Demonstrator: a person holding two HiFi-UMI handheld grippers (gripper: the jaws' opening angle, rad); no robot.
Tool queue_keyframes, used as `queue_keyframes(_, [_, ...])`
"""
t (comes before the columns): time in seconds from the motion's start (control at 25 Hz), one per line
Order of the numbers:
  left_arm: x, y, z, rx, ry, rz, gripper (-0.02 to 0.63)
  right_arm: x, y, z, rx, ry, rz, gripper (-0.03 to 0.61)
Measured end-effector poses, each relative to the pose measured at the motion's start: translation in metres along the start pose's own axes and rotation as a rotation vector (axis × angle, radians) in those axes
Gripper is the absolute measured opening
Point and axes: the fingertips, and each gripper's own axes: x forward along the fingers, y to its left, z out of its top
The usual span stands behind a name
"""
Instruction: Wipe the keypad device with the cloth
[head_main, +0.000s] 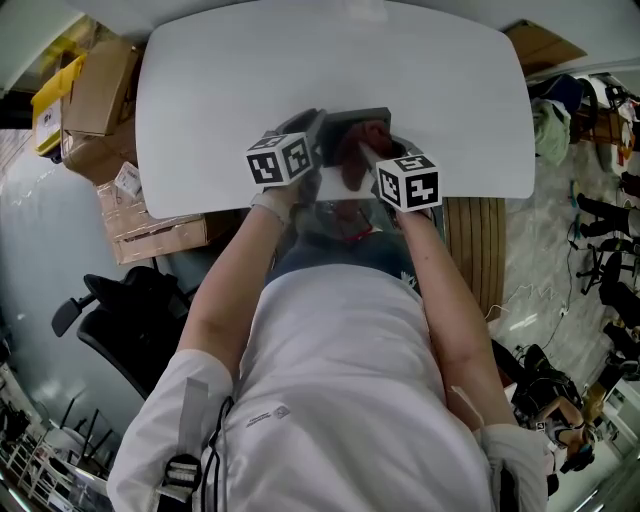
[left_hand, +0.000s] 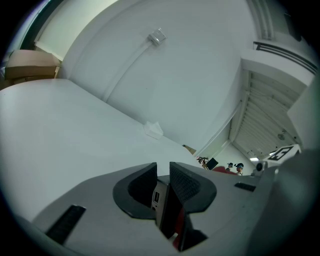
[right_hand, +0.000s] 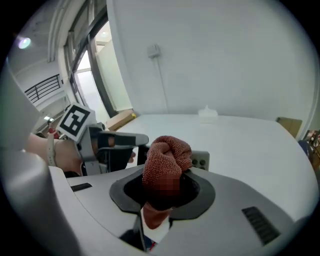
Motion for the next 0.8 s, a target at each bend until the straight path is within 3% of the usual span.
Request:
queue_keyframes(0.24, [-0.001,0.002,-0.001,-0.007,0.003,-0.007,0.084,0.015,0.022,0.037,-0.130,0.012,-0.004,0.100])
queue_keyframes(0.52, [-0.002,0.001,-0.002,-0.010,0.003,-0.015,0.084,0.029,0.021,0.018,-0.104,0.057,-0.001,0.100])
queue_keyframes(0.8, [-0.001,0.000,-0.001,-0.013,-0.001,-0.017,0.084,0.032,0.022,0.013,-0.155,0.067,-0.019,0.100])
